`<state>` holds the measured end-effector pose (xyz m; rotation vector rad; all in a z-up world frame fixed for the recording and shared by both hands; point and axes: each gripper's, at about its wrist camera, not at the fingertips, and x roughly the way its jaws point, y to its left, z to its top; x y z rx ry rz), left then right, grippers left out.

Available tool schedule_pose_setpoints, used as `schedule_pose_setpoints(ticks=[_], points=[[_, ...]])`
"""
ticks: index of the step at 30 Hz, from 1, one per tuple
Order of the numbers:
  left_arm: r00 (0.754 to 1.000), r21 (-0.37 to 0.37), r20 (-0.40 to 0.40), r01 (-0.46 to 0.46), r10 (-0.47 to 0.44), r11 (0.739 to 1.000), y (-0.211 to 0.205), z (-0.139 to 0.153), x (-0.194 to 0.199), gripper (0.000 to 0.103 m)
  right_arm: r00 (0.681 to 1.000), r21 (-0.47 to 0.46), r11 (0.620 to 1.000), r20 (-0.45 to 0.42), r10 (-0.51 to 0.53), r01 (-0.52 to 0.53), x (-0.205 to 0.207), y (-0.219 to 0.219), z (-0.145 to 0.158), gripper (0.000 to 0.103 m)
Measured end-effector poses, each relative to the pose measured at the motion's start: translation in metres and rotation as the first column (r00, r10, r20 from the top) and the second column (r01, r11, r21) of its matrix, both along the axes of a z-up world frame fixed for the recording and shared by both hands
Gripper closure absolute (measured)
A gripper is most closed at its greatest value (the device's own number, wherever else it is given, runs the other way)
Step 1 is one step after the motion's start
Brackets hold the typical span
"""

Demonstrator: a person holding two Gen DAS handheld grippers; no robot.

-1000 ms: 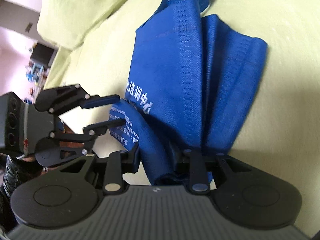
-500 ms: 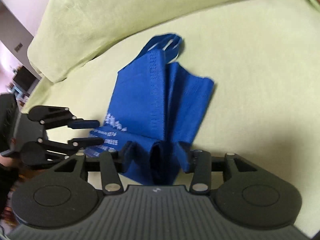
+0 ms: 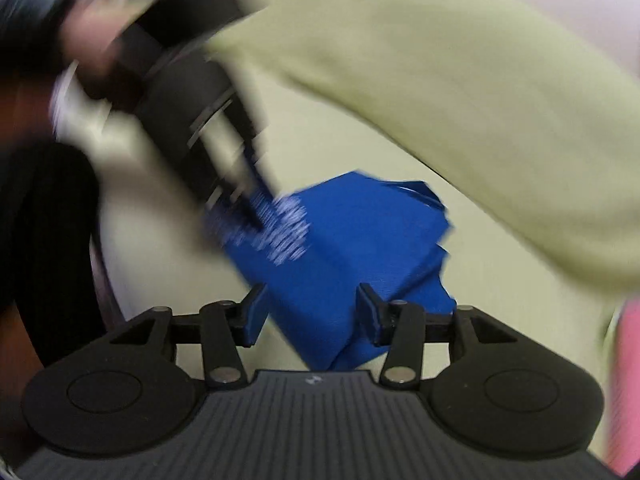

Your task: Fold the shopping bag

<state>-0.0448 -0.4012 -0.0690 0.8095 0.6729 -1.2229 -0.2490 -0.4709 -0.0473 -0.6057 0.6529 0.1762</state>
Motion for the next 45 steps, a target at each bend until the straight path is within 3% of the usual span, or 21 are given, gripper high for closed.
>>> schedule_pose_setpoints(ticks=[2, 5, 8, 16, 23, 28, 33, 37, 41, 45], points=[[1.0, 0.002, 0.0, 0.003, -0.003, 1.0, 0.0, 0.0, 0.0, 0.067, 0.998, -0.145, 0.988, -0.004, 0.059, -0.059, 0.004, 0.015, -0.017, 0.061], [1.0, 0.006, -0.004, 0.011, -0.011, 1.0, -0.001, -0.001, 0.001, 0.067, 0.993, -0.344, 0.933, 0.009, 0.118, -0.108, 0.012, 0.029, -0.036, 0.061], [1.0, 0.004, -0.01, 0.016, -0.016, 1.0, -0.002, 0.0, 0.004, 0.067, 0.988, -0.428, 0.892, -0.004, 0.157, -0.143, 0.02, 0.032, -0.048, 0.059], [1.0, -0.007, 0.015, 0.02, -0.02, 1.0, -0.001, 0.002, 0.001, 0.067, 0.991, -0.346, 0.929, -0.054, 0.119, -0.131, 0.032, 0.025, -0.039, 0.061], [0.991, 0.03, 0.112, 0.065, -0.068, 0.997, 0.0, 0.009, -0.012, 0.067, 0.992, -0.32, 0.939, -0.067, 0.112, -0.127, 0.037, 0.024, -0.037, 0.061], [0.946, 0.028, 0.225, 0.235, -0.235, 0.972, 0.025, 0.023, -0.04, 0.058, 0.993, -0.238, 0.966, -0.082, 0.081, -0.098, 0.042, 0.018, -0.035, 0.061], [0.87, 0.136, 0.329, 0.34, -0.366, 0.93, 0.027, 0.003, -0.066, 0.056, 0.991, -0.203, 0.975, -0.108, 0.074, -0.095, 0.047, 0.015, -0.033, 0.061], [0.858, 0.15, 0.348, 0.347, -0.378, 0.926, 0.013, -0.012, -0.064, 0.056, 0.988, -0.186, 0.978, -0.141, 0.064, -0.09, 0.051, 0.015, -0.03, 0.061], [0.828, 0.188, 0.388, 0.359, -0.405, 0.914, 0.002, -0.024, -0.061, 0.052, 0.983, -0.175, 0.981, -0.173, 0.058, -0.089, 0.055, 0.015, -0.026, 0.06], [0.829, 0.2, 0.373, 0.366, -0.416, 0.909, -0.004, -0.026, -0.056, 0.051, 0.981, -0.159, 0.983, -0.185, 0.062, -0.092, 0.056, 0.013, -0.024, 0.06]])
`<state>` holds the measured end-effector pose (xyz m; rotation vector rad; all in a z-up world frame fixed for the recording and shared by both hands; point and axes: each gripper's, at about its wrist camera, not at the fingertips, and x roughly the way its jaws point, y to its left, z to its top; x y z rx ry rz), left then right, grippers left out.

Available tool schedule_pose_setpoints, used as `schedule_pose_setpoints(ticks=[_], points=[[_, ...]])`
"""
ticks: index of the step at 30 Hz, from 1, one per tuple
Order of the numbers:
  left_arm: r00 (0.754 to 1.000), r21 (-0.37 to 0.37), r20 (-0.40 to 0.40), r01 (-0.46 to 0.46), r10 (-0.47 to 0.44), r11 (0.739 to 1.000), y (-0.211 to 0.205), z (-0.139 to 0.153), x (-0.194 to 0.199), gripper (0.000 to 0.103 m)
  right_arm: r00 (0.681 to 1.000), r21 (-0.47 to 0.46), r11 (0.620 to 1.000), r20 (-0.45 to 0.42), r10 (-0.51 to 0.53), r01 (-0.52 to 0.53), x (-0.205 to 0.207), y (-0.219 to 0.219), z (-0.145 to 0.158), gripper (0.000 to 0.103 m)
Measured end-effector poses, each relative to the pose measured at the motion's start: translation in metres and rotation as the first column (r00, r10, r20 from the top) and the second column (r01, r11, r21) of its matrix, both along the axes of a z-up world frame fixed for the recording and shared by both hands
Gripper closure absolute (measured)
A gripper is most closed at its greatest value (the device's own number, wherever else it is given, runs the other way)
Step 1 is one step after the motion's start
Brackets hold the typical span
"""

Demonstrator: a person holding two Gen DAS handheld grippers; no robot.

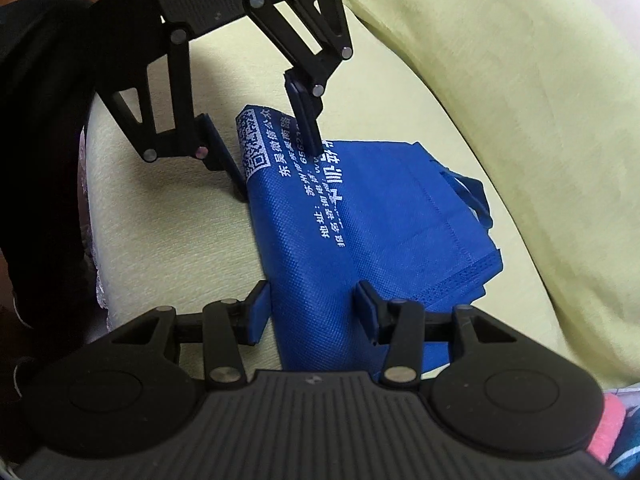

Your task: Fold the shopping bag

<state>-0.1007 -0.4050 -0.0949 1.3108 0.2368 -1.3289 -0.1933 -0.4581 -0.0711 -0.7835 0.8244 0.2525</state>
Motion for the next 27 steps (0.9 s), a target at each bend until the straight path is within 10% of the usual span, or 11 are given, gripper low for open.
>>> schedule_pose_setpoints(ticks=[10, 16, 21, 27], points=[[0.986, 0.075, -0.157, -0.048, 0.06, 0.996, -0.006, 0.011, 0.008, 0.065, 0.996, 0.086, 0.994, -0.049, -0.069, 0.073, 0.002, -0.003, 0.011, 0.06], [0.932, 0.127, -0.357, -0.022, 0.066, 0.992, 0.009, 0.021, 0.005, 0.065, 0.971, 0.218, 0.967, -0.224, -0.081, 0.131, -0.011, -0.003, 0.026, 0.06], [0.886, 0.112, -0.451, -0.065, 0.11, 0.992, 0.007, 0.021, 0.025, 0.065, 0.941, 0.343, 0.911, -0.316, -0.118, 0.23, -0.001, -0.023, 0.032, 0.06], [0.891, 0.104, -0.434, -0.103, 0.138, 0.989, 0.004, 0.02, 0.03, 0.065, 0.892, 0.507, 0.778, -0.426, -0.149, 0.371, 0.016, -0.059, 0.037, 0.06]])
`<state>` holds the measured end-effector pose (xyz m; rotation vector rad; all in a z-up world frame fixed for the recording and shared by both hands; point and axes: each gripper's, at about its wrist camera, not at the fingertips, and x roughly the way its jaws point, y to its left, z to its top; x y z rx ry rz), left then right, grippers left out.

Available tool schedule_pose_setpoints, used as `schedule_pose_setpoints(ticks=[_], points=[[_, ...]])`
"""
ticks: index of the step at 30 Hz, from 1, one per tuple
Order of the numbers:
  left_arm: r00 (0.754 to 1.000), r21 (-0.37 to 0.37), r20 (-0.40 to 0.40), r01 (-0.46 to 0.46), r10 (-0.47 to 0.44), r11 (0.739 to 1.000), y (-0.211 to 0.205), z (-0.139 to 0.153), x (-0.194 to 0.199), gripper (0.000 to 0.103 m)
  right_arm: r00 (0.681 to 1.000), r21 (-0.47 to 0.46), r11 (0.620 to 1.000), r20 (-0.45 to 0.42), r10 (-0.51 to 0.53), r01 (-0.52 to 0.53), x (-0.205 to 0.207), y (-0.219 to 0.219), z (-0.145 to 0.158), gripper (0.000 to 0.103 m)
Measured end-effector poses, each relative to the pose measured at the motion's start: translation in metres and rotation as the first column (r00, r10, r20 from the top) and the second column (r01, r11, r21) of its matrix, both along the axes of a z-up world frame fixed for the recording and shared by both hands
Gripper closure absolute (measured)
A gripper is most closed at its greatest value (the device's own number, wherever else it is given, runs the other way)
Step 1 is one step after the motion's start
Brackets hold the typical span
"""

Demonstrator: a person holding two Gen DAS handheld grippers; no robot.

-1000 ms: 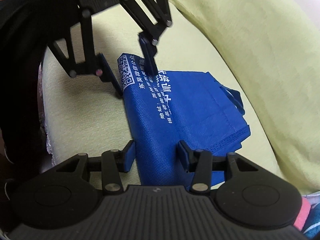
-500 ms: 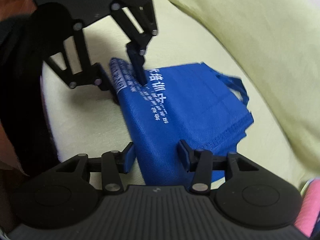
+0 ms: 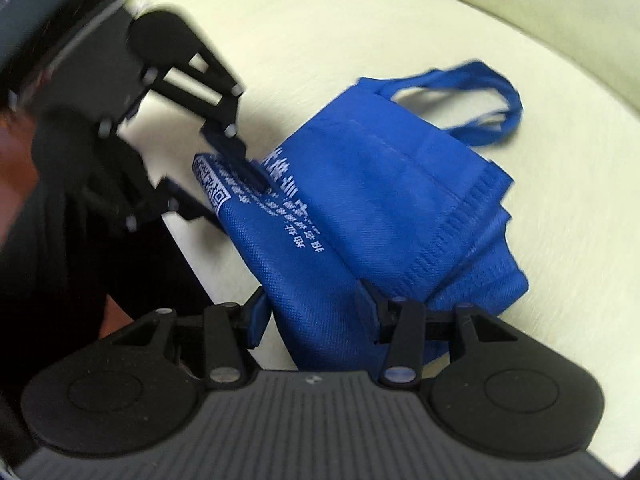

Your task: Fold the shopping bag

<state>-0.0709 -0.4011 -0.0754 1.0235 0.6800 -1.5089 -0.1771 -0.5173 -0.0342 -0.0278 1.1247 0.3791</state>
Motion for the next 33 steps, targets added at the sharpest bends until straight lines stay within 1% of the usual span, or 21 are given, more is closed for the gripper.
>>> schedule_pose_setpoints(ticks=[2, 4, 7, 10, 12, 14, 16, 19, 21, 22, 24, 25, 26, 29, 30, 32, 33], points=[[1.0, -0.003, 0.009, -0.021, 0.021, 1.0, -0.001, -0.001, 0.002, 0.065, 0.997, 0.112, 0.991, -0.044, -0.066, 0.07, 0.013, -0.02, -0.002, 0.06], [0.999, 0.002, 0.015, -0.031, 0.031, 1.0, -0.003, -0.004, 0.001, 0.065, 0.991, 0.182, 0.976, -0.076, -0.109, 0.121, 0.02, -0.033, -0.006, 0.06], [0.999, -0.001, 0.019, -0.032, 0.032, 0.999, -0.002, -0.006, 0.0, 0.065, 0.987, 0.203, 0.968, -0.085, -0.136, 0.151, 0.018, -0.038, -0.011, 0.06], [0.999, -0.016, -0.003, -0.049, 0.049, 0.999, -0.001, -0.004, 0.002, 0.065, 0.985, 0.21, 0.963, -0.082, -0.152, 0.167, 0.015, -0.037, -0.012, 0.06], [0.997, -0.031, -0.031, -0.077, 0.076, 0.997, 0.002, -0.001, 0.005, 0.065, 0.982, 0.233, 0.955, -0.089, -0.167, 0.183, 0.012, -0.042, -0.012, 0.06], [0.995, -0.042, -0.04, -0.092, 0.09, 0.995, 0.005, 0.001, 0.007, 0.065, 0.98, 0.249, 0.949, -0.093, -0.173, 0.191, 0.014, -0.045, -0.013, 0.06], [0.995, -0.046, -0.022, -0.099, 0.098, 0.994, 0.009, 0.005, 0.006, 0.064, 0.979, 0.258, 0.946, -0.097, -0.177, 0.197, 0.018, -0.048, -0.017, 0.06], [0.995, -0.063, 0.03, -0.097, 0.099, 0.993, 0.018, 0.015, 0.004, 0.064, 0.977, 0.273, 0.94, -0.115, -0.178, 0.203, 0.025, -0.05, -0.02, 0.06], [0.993, -0.102, 0.051, -0.101, 0.106, 0.99, 0.027, 0.028, 0.002, 0.064, 0.975, 0.286, 0.935, -0.131, -0.179, 0.21, 0.028, -0.053, -0.022, 0.06], [0.992, -0.133, 0.051, -0.108, 0.116, 0.985, 0.03, 0.035, 0.001, 0.064, 0.974, 0.291, 0.933, -0.138, -0.178, 0.212, 0.03, -0.054, -0.022, 0.06], [0.99, -0.204, 0.024, -0.131, 0.139, 0.97, 0.034, 0.048, 0.0, 0.064, 0.973, 0.3, 0.93, -0.149, -0.176, 0.214, 0.032, -0.056, -0.023, 0.06], [0.988, -0.226, 0.005, -0.148, 0.153, 0.963, 0.032, 0.051, 0.001, 0.064, 0.972, 0.303, 0.928, -0.154, -0.175, 0.215, 0.033, -0.057, -0.024, 0.06], [0.987, -0.231, -0.012, -0.162, 0.163, 0.96, 0.028, 0.051, 0.001, 0.064, 0.972, 0.307, 0.926, -0.159, -0.175, 0.218, 0.034, -0.057, -0.024, 0.06], [0.985, -0.208, -0.021, -0.175, 0.174, 0.962, 0.013, 0.04, 0.004, 0.063, 0.969, 0.32, 0.92, -0.171, -0.18, 0.227, 0.036, -0.059, -0.027, 0.06], [0.983, -0.198, -0.037, -0.185, 0.181, 0.963, 0.009, 0.036, 0.007, 0.063, 0.968, 0.324, 0.917, -0.172, -0.184, 0.232, 0.037, -0.06, -0.028, 0.06], [0.973, -0.187, -0.096, -0.223, 0.208, 0.957, 0.003, 0.029, 0.013, 0.063, 0.966, 0.332, 0.912, -0.174, -0.192, 0.241, 0.037, -0.061, -0.029, 0.061], [0.968, -0.18, -0.107, -0.245, 0.229, 0.952, 0.001, 0.027, 0.016, 0.063, 0.965, 0.336, 0.909, -0.175, -0.196, 0.246, 0.038, -0.061, -0.03, 0.061]])
